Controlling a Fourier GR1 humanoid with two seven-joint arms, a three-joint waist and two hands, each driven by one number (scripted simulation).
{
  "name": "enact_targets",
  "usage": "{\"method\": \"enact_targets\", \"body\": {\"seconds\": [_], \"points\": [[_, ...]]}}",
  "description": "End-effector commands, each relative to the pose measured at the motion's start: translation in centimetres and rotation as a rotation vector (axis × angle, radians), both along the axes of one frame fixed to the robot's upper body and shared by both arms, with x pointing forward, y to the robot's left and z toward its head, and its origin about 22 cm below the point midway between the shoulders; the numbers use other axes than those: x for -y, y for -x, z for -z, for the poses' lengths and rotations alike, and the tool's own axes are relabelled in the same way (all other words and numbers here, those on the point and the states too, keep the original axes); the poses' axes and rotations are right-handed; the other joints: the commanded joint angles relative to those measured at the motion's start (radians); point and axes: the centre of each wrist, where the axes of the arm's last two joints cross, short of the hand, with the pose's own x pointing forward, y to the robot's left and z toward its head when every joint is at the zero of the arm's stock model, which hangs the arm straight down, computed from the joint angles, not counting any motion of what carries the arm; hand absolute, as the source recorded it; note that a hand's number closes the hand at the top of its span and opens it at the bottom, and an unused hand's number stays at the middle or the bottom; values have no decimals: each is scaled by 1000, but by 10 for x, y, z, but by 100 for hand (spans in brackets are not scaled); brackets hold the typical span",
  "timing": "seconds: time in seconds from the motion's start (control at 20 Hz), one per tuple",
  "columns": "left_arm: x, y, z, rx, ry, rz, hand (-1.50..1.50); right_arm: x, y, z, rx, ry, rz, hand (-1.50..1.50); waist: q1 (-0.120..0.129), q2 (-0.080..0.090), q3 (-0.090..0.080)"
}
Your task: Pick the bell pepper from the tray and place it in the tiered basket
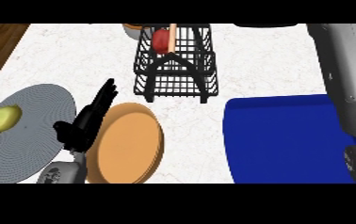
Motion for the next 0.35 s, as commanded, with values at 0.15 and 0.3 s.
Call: {"method": "enact_targets", "body": {"seconds": [0.15,0.3], "points": [[4,-7,6,-35,1,-15,0,124,41,18,71,-27,45,-150,-11,5,-2],[-3,4,10,-29,4,-11,0,171,72,16,37,15,-11,-150,-18,0,-2]]}}
